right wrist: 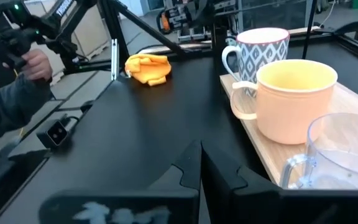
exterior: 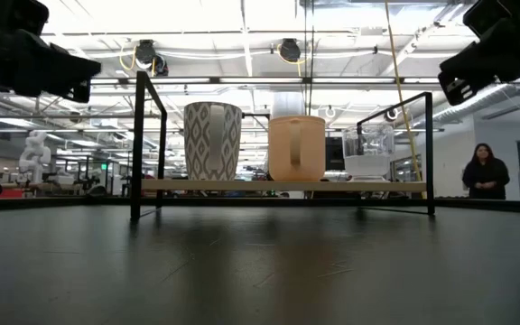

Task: Stack small to large cups/mugs on shelf
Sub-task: Return To Home Position

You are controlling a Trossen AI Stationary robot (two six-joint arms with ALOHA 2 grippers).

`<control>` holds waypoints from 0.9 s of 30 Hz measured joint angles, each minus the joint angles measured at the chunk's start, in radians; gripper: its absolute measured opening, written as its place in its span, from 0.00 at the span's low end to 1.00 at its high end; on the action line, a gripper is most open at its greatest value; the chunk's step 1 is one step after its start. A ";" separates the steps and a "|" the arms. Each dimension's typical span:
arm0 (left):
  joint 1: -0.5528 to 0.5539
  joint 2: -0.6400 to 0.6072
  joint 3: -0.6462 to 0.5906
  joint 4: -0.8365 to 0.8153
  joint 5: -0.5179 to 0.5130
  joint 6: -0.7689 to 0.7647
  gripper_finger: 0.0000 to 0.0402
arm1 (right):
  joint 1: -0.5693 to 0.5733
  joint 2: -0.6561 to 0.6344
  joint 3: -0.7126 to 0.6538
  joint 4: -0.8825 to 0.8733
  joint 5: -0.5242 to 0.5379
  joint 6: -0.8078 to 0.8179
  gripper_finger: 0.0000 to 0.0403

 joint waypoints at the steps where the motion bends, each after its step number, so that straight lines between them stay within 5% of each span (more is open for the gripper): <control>1: 0.006 -0.002 0.000 0.000 -0.029 0.004 0.00 | 0.000 0.000 -0.004 0.000 0.000 -0.003 0.00; 12: 0.117 -0.111 0.000 -0.049 -0.103 0.031 0.00 | 0.000 0.000 -0.016 0.035 0.001 -0.037 0.00; 18: 0.185 -0.163 0.000 -0.125 -0.004 -0.006 0.00 | 0.000 0.000 -0.088 0.141 0.001 -0.050 0.00; 27: 0.236 -0.223 0.000 -0.248 -0.012 -0.067 0.00 | 0.000 0.000 -0.126 0.148 0.001 -0.085 0.00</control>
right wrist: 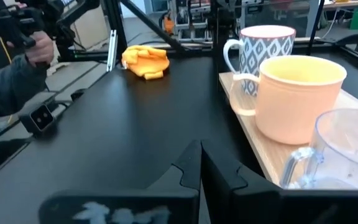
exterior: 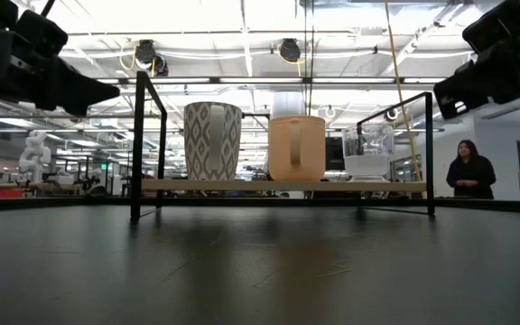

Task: Stack small to large cups/mugs on shelf
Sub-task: Return To Home Position

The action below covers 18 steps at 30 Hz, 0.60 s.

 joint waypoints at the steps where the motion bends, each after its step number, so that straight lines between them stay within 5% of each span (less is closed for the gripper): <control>1: 0.001 -0.004 0.000 -0.006 0.006 -0.001 0.00 | 0.000 0.000 -0.004 0.001 0.000 -0.002 0.00; 10: 0.001 -0.013 0.000 -0.033 0.026 -0.011 0.00 | 0.001 -0.031 -0.053 0.017 -0.055 -0.010 0.00; 18: 0.001 -0.013 0.000 0.009 0.168 -0.014 0.00 | 0.001 -0.081 -0.075 0.027 -0.055 -0.010 0.00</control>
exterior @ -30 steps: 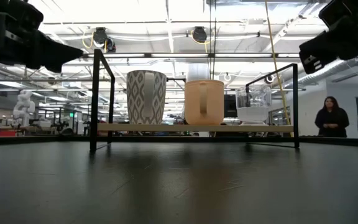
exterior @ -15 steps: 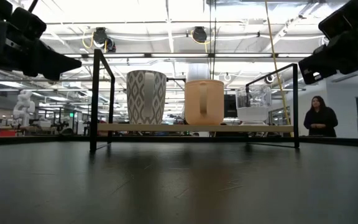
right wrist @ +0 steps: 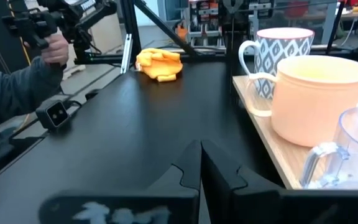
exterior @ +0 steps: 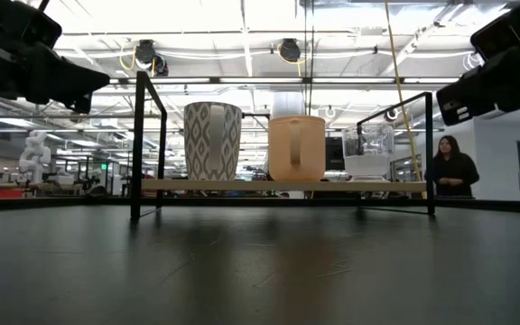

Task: Stack small to large cups/mugs on shelf
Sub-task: Return To Home Position

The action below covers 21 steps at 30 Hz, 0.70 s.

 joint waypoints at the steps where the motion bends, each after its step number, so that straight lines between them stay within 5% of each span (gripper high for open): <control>1: 0.000 0.000 0.000 0.000 0.000 0.000 0.00 | 0.000 -0.003 -0.001 0.001 -0.001 0.000 0.00; 21: -0.001 0.000 0.000 -0.061 0.086 -0.015 0.00 | 0.067 -0.007 -0.005 -0.009 -0.081 -0.026 0.00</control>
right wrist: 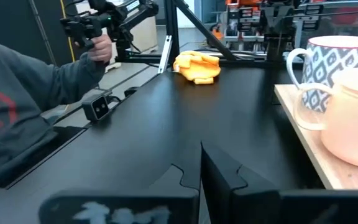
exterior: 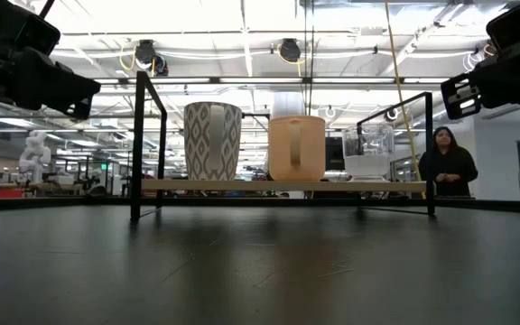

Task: Stack small to large cups/mugs on shelf
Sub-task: Return To Home Position

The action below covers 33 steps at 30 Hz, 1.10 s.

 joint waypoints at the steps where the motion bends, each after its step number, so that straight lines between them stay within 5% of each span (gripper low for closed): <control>1: 0.000 0.000 0.000 0.000 0.000 0.000 0.00 | 0.003 0.000 0.000 0.000 0.000 0.000 0.00; 33: 0.000 0.002 0.000 -0.001 -0.001 -0.051 0.05 | 0.007 0.000 -0.005 0.080 0.002 0.018 0.00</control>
